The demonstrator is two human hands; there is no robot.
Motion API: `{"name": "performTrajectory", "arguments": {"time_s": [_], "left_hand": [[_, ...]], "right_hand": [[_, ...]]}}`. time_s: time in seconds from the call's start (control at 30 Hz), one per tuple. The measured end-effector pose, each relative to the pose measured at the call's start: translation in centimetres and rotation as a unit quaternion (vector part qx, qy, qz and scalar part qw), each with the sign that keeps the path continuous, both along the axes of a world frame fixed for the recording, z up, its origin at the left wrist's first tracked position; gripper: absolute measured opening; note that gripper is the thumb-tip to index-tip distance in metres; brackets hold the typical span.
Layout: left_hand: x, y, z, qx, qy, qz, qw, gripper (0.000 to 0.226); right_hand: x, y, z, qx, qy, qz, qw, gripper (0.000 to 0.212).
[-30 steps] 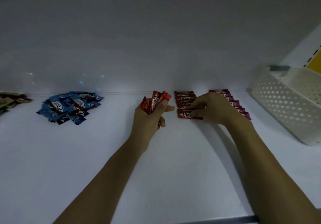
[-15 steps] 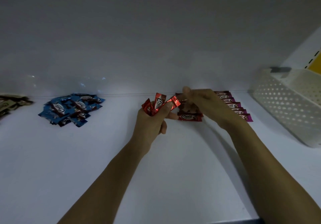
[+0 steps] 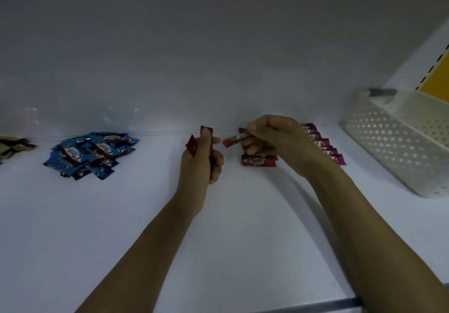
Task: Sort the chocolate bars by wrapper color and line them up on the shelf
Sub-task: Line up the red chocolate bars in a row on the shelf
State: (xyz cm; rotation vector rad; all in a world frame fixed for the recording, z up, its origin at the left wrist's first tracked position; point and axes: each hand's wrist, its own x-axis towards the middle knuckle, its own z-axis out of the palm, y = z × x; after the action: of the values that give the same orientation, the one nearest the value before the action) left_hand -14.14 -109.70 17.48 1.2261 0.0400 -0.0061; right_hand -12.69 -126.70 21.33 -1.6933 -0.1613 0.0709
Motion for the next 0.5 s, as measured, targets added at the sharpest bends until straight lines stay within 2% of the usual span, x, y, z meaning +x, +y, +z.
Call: {"name": "performTrajectory", "arguments": {"time_s": [0.03, 0.27, 0.43, 0.5], "left_hand": [[-0.1, 0.0, 0.0, 0.006, -0.002, 0.001, 1.000, 0.032], [0.0, 0.0, -0.3, 0.023, -0.011, -0.005, 1.000, 0.030], [-0.1, -0.2, -0.3, 0.060, -0.010, -0.020, 0.998, 0.035], [-0.2, -0.3, -0.3, 0.071, -0.018, -0.016, 0.997, 0.034]], "right_hand": [[-0.1, 0.0, 0.0, -0.004, -0.005, 0.001, 1.000, 0.013], [0.3, -0.5, -0.4, -0.010, -0.013, -0.014, 1.000, 0.015], [0.7, -1.6, -0.6, -0.120, -0.051, -0.043, 0.991, 0.033], [0.6, -1.9, -0.4, -0.150, -0.049, -0.051, 0.986, 0.029]]}}
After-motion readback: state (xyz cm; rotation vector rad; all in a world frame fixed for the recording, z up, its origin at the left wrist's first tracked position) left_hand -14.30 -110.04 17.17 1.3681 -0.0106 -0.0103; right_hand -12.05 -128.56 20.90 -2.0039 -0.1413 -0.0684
